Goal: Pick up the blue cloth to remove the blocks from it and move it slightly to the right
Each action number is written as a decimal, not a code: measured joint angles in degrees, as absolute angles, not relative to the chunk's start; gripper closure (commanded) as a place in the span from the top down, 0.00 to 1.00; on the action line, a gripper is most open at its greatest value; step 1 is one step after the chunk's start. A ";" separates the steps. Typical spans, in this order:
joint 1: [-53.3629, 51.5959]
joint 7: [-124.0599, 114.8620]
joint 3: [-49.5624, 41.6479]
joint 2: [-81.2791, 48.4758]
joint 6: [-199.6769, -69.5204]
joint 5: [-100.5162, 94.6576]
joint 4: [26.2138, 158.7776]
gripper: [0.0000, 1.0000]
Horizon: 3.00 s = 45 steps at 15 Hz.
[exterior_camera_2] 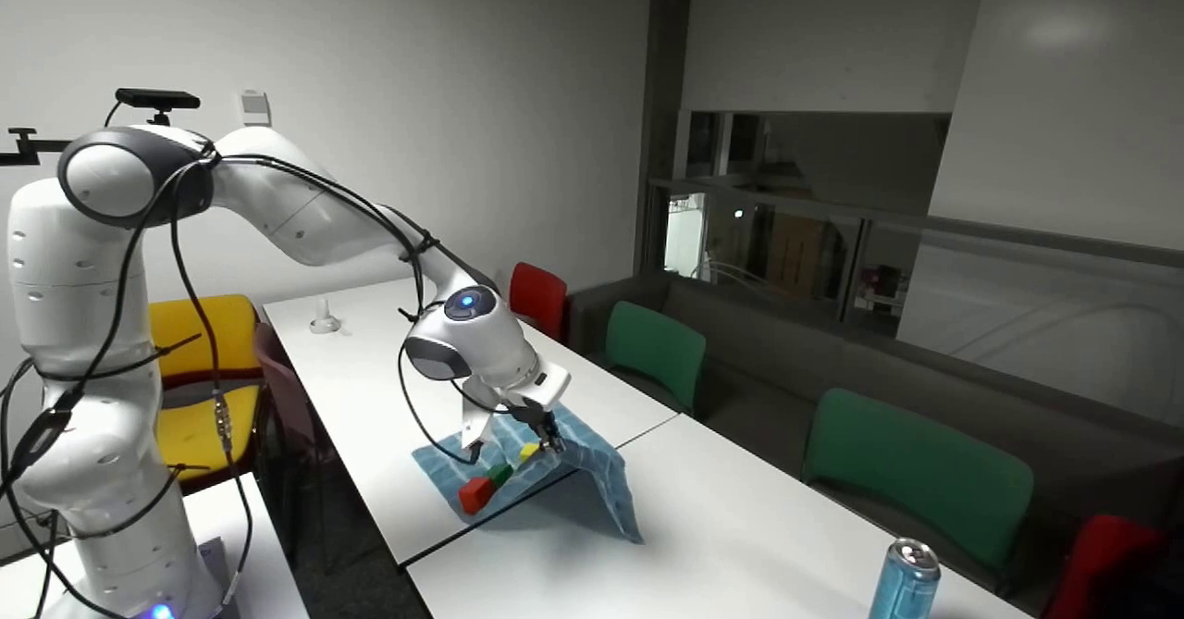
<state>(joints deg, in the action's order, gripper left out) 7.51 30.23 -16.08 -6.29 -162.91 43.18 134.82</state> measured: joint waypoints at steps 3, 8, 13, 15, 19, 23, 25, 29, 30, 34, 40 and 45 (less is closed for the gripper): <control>7.54 25.45 -17.40 -2.24 -162.91 37.60 136.74 0.02; 7.75 16.97 -18.45 2.22 -162.90 27.61 138.31 0.02; 10.19 7.59 -18.05 6.95 -162.54 16.42 139.38 0.02; 11.24 5.05 -17.87 8.99 -161.83 13.45 139.62 0.02; 12.63 1.45 -17.31 12.70 -159.75 9.72 139.80 0.02; 15.16 -3.78 -15.03 17.64 -159.20 4.55 141.38 0.02; 16.85 -6.47 -13.35 20.64 -158.89 2.10 142.60 0.02; 18.80 -8.49 -10.84 26.41 -155.95 0.63 144.47 0.02; 18.89 -8.49 -10.47 27.79 -154.34 0.62 144.78 0.02; 19.41 -9.07 -8.95 33.34 -146.99 0.58 146.23 0.02; 19.69 -9.47 -8.14 38.97 -140.94 0.55 148.06 0.06; 19.69 -9.47 -8.13 39.01 -140.94 0.55 148.29 0.06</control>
